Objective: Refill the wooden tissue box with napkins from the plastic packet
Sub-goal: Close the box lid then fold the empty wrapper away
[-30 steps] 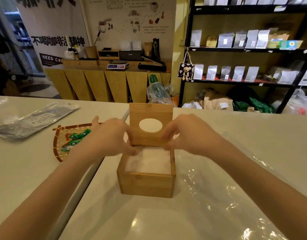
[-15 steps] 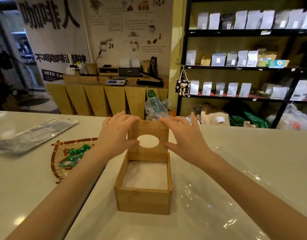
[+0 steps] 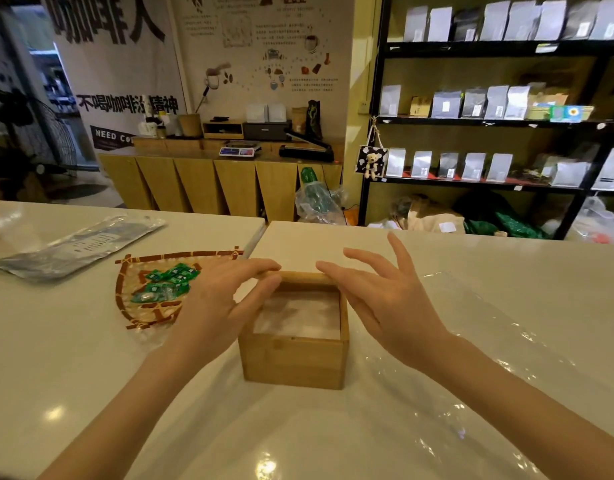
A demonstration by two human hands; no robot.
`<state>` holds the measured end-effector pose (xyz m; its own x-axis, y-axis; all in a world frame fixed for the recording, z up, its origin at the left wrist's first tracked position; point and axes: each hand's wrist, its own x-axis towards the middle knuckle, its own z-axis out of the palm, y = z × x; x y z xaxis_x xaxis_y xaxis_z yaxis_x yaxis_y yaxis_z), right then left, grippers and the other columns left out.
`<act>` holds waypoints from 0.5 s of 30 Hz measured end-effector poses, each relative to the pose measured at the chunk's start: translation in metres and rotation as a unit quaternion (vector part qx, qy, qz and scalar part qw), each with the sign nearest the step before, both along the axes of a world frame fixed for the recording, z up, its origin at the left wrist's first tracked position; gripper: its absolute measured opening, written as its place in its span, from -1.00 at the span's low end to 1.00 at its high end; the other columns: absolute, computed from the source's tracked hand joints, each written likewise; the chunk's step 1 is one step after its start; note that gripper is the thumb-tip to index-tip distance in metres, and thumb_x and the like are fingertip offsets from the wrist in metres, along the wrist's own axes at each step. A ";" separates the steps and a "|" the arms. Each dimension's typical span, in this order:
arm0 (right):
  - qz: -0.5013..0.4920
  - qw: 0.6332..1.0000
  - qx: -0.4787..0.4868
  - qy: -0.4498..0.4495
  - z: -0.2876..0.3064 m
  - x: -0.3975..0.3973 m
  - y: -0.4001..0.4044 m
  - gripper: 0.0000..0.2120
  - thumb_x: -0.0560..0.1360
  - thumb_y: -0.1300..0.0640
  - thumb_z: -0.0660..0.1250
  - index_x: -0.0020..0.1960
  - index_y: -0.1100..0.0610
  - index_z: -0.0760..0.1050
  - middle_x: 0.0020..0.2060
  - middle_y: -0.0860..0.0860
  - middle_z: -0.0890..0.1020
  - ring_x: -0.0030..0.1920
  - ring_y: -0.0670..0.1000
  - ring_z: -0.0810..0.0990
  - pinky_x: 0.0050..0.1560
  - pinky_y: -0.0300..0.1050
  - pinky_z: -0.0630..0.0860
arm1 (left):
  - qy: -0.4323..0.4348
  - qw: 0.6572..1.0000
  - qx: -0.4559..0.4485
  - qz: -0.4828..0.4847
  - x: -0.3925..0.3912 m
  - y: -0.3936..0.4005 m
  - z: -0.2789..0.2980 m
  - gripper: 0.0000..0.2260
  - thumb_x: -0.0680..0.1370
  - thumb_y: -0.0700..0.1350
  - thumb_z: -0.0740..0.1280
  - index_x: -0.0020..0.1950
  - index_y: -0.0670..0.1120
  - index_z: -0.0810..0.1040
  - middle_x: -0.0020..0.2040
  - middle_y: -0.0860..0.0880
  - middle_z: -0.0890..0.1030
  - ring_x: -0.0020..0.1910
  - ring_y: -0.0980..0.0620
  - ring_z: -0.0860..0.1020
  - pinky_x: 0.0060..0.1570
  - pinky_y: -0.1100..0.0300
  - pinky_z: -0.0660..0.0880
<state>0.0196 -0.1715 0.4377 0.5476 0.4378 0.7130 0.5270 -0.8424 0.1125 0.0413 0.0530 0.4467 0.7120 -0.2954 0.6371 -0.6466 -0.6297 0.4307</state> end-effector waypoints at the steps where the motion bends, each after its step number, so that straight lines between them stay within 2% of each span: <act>1: 0.004 1.000 -0.005 0.015 -0.005 -0.004 -0.001 -0.66 0.59 0.03 0.01 0.31 0.00 0.36 0.05 -0.02 0.69 0.21 0.11 0.55 0.39 0.32 0.16 | 0.008 1.000 -0.003 -0.007 -0.004 0.002 -0.006 -0.49 0.46 0.34 0.02 0.14 0.09 0.55 0.01 0.25 0.52 0.04 0.27 0.46 0.10 0.03 0.46; 4: 0.013 0.999 -0.016 0.048 -0.018 -0.014 0.001 -0.65 0.60 -0.04 -0.04 0.33 -0.03 0.31 0.14 -0.02 0.64 0.28 0.11 0.50 0.37 0.25 0.12 | 0.019 1.000 -0.002 -0.011 -0.013 0.006 -0.023 -0.54 0.44 0.37 -0.01 0.18 0.21 0.44 0.17 0.25 0.46 0.18 0.35 0.35 0.23 0.04 0.37; 8: 0.001 0.996 -0.072 0.052 -0.033 -0.020 -0.001 -0.59 0.58 -0.13 -0.03 0.27 -0.01 0.42 0.17 0.03 0.62 0.28 0.14 0.50 0.38 0.29 0.19 | 0.059 0.997 0.053 0.020 -0.021 0.009 -0.043 -0.42 0.34 0.48 -0.07 0.25 0.27 0.32 0.38 0.16 0.27 0.35 0.22 0.20 0.38 0.11 0.09; 12: -0.017 0.994 -0.097 0.055 -0.039 -0.021 0.000 -0.56 0.58 -0.14 -0.07 0.26 0.00 0.44 0.16 0.08 0.63 0.22 0.15 0.56 0.26 0.41 0.26 | 0.074 0.996 0.046 0.021 -0.022 0.010 -0.051 -0.39 0.34 0.47 0.00 0.29 0.23 0.32 0.43 0.01 0.34 0.40 0.04 0.30 0.39 0.08 0.17; 15: -0.018 0.994 -0.089 0.057 -0.041 -0.021 0.001 -0.57 0.60 -0.11 -0.08 0.26 0.01 0.44 0.14 0.10 0.64 0.18 0.11 0.59 0.24 0.41 0.27 | 0.079 0.996 0.047 0.021 -0.021 0.010 -0.053 -0.38 0.33 0.48 -0.02 0.29 0.23 0.32 0.44 0.04 0.32 0.39 0.10 0.29 0.35 0.24 0.15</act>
